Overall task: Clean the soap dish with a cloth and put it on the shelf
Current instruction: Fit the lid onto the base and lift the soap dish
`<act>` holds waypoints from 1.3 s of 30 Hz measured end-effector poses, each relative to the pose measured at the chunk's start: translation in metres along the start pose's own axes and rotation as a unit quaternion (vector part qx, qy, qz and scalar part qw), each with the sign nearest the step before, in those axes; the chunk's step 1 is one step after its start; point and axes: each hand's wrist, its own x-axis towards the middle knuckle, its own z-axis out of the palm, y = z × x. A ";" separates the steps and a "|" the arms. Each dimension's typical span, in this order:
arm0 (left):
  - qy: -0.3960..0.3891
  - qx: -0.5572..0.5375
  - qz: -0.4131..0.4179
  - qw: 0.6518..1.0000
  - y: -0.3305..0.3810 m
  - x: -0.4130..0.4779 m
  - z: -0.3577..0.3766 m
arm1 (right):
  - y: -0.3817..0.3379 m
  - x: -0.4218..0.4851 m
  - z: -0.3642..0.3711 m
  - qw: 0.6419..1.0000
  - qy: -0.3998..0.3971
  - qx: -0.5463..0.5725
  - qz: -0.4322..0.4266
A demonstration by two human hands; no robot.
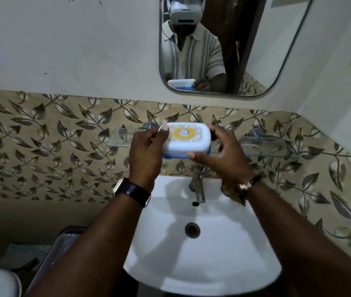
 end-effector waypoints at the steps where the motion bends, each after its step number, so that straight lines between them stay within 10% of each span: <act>1: -0.037 0.041 0.036 0.998 0.007 0.012 0.005 | 0.002 0.016 -0.012 1.000 -0.003 0.000 0.010; 5: -0.152 0.162 0.108 0.969 0.012 0.051 0.027 | 0.011 0.059 -0.044 0.999 -0.007 0.017 0.026; 39: -0.211 0.515 0.082 0.827 -0.064 0.103 0.063 | 0.101 0.102 -0.021 0.980 -0.089 -0.125 0.130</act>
